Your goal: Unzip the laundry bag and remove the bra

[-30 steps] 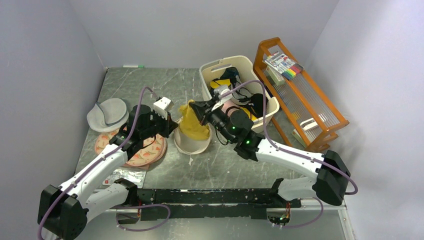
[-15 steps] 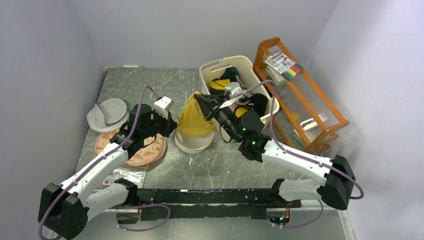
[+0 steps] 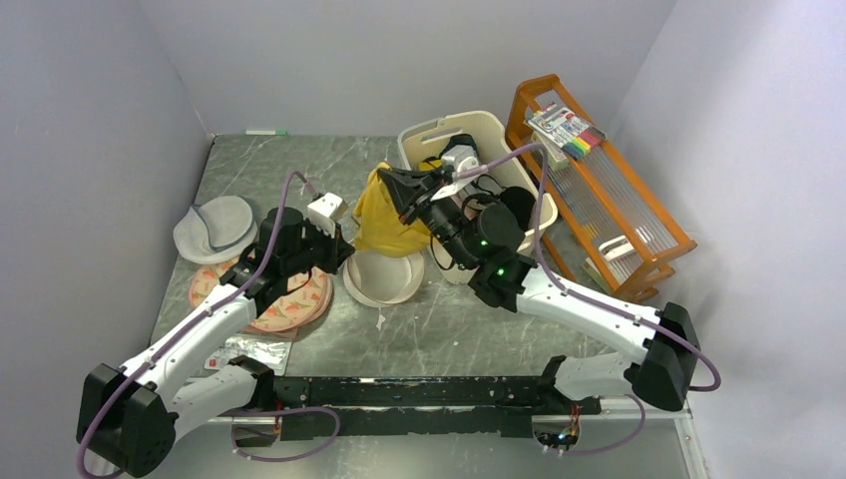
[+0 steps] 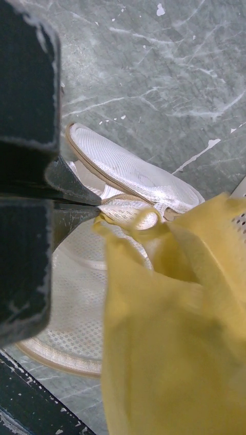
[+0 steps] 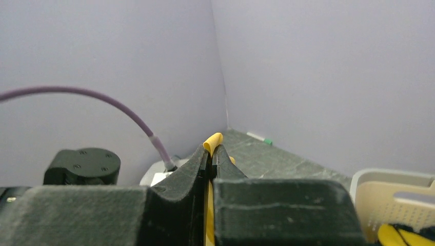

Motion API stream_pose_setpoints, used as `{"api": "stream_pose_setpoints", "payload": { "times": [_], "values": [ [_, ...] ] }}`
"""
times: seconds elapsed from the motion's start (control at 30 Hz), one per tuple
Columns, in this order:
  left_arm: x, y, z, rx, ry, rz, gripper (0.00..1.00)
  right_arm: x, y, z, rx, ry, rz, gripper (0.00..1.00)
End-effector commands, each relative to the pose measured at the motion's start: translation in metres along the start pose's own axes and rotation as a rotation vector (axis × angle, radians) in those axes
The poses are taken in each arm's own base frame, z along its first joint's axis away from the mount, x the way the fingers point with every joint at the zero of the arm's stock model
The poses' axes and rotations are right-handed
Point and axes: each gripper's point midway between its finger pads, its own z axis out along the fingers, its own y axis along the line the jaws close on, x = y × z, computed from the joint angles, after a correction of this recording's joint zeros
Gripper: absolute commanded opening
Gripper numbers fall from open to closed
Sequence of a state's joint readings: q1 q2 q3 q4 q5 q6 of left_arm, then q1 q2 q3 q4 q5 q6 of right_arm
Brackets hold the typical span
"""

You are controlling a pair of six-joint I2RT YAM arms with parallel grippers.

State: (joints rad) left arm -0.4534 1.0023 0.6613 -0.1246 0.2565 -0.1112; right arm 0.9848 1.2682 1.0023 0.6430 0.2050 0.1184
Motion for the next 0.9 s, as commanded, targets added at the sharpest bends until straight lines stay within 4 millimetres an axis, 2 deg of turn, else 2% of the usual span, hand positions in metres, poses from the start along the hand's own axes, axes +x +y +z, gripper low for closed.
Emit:
{"api": "stream_pose_setpoints", "payload": {
  "times": [0.0,0.3,0.57,0.67,0.87],
  "values": [
    [-0.017,0.003,0.000,-0.022,-0.026,0.023,0.07,-0.060,-0.001,-0.001,0.004,-0.140,-0.042,0.00],
    [-0.018,0.008,-0.005,-0.054,-0.029,0.027,0.07,-0.101,-0.023,-0.010,0.114,-0.219,-0.180,0.00],
    [-0.014,0.007,-0.001,-0.045,-0.002,0.018,0.07,-0.139,-0.039,-0.024,0.204,-0.303,-0.264,0.00],
    [-0.013,0.007,0.000,-0.047,0.005,0.017,0.07,-0.148,-0.047,-0.030,0.251,-0.315,-0.309,0.00],
    [-0.010,0.009,0.002,-0.054,0.019,0.017,0.07,-0.151,-0.071,-0.040,0.385,-0.289,-0.427,0.00]
  ]
}}
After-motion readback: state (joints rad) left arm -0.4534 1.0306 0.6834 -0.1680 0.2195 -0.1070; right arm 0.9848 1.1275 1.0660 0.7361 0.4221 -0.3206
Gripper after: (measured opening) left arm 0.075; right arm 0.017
